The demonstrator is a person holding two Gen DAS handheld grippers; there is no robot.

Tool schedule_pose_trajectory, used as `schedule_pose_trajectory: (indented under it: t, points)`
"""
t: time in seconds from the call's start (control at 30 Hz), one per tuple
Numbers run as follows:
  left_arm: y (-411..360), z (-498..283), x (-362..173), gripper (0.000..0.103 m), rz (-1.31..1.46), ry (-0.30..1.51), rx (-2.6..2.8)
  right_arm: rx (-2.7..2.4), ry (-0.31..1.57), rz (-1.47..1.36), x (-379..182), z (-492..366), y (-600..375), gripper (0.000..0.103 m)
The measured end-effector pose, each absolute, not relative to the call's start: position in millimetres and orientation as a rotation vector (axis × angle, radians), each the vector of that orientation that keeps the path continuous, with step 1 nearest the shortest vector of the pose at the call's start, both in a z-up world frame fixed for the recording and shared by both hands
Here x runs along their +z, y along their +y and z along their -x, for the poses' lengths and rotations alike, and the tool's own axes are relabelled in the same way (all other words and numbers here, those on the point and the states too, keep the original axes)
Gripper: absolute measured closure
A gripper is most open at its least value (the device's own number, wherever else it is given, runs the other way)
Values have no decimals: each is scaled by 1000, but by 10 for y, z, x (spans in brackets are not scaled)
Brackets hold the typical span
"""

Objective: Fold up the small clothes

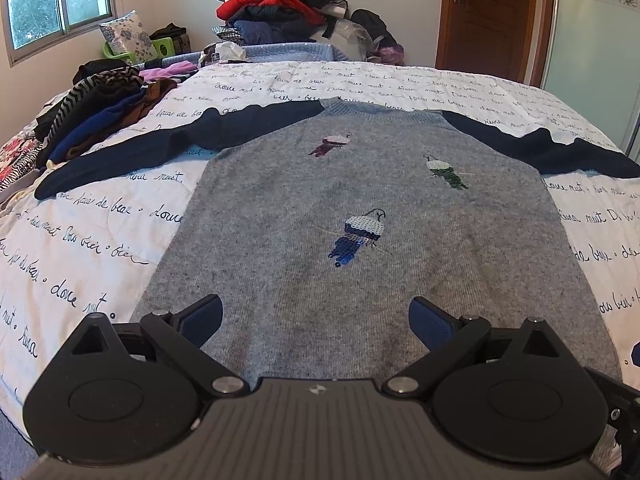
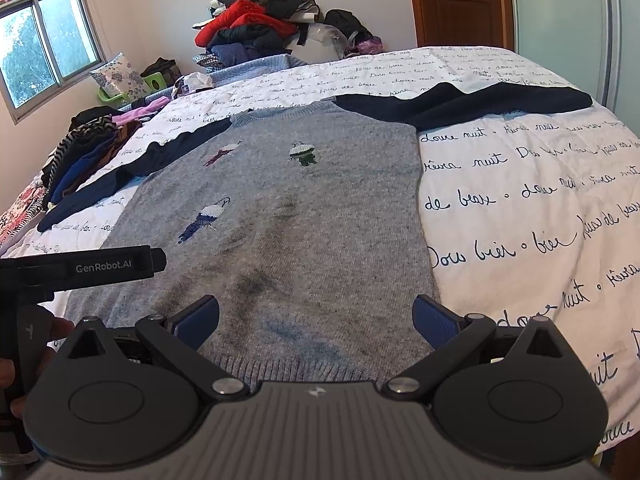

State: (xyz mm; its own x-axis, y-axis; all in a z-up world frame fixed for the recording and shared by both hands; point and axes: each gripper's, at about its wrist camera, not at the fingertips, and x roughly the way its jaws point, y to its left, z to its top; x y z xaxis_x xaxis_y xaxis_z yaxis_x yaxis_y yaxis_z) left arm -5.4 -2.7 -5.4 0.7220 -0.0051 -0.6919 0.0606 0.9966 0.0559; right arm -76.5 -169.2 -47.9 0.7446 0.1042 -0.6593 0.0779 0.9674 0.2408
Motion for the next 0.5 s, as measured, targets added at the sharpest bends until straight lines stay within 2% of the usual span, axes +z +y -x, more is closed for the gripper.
schedule_pose_trajectory:
  t: [0.5]
  points:
    - [-24, 52, -71, 5, -76, 770, -33, 14, 736, -268, -496, 768, -1709, 0]
